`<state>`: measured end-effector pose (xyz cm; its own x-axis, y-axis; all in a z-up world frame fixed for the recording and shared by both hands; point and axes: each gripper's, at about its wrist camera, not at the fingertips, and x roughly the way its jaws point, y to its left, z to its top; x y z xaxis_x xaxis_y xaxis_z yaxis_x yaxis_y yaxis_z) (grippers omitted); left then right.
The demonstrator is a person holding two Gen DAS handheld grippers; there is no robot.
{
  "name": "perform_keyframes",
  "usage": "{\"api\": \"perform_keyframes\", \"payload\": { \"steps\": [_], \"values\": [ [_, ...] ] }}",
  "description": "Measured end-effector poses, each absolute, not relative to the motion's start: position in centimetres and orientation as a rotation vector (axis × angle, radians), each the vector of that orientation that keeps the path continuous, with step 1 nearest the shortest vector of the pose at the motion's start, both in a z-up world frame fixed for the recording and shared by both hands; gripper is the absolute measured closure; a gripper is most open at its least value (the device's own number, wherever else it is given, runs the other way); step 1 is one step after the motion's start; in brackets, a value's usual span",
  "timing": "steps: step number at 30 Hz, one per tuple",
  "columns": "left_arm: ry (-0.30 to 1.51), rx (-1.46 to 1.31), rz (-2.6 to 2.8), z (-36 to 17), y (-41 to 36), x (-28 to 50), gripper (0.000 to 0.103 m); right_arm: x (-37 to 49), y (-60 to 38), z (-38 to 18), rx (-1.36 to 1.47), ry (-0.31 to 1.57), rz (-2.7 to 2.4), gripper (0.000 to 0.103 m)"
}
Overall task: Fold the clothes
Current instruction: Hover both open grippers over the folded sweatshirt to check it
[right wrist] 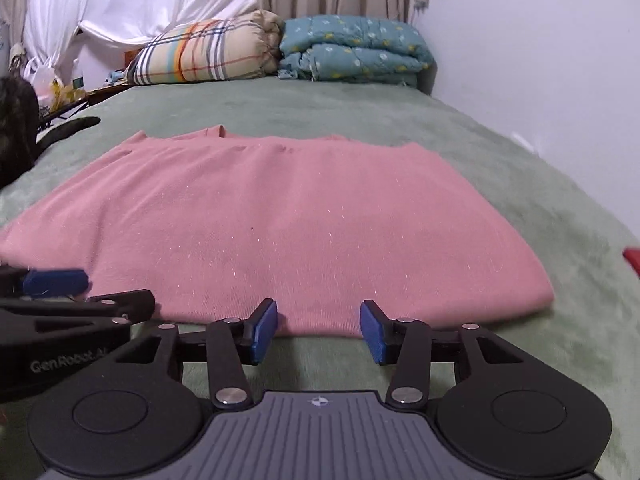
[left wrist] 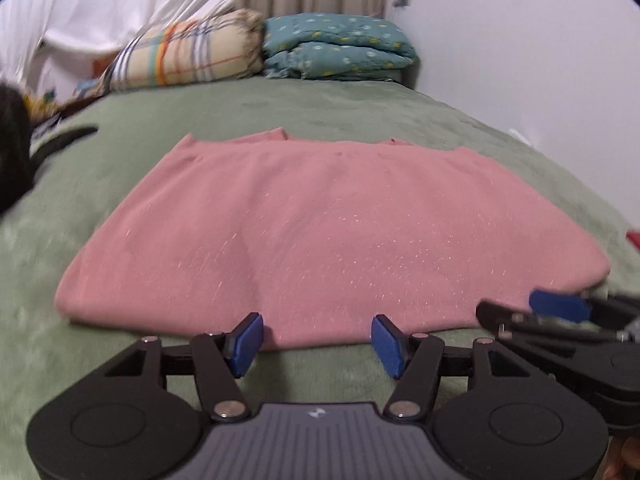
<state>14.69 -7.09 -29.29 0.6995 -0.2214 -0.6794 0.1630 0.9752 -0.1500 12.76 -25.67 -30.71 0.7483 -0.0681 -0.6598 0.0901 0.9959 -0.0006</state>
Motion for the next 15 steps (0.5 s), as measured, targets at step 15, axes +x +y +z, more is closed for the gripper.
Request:
{"api": "perform_keyframes", "payload": {
  "steps": [15],
  "values": [
    [0.722, 0.020, -0.087, -30.1, -3.4, 15.4, 0.043, 11.3, -31.3, -31.8, 0.096, 0.716, -0.173, 0.029]
  ]
}}
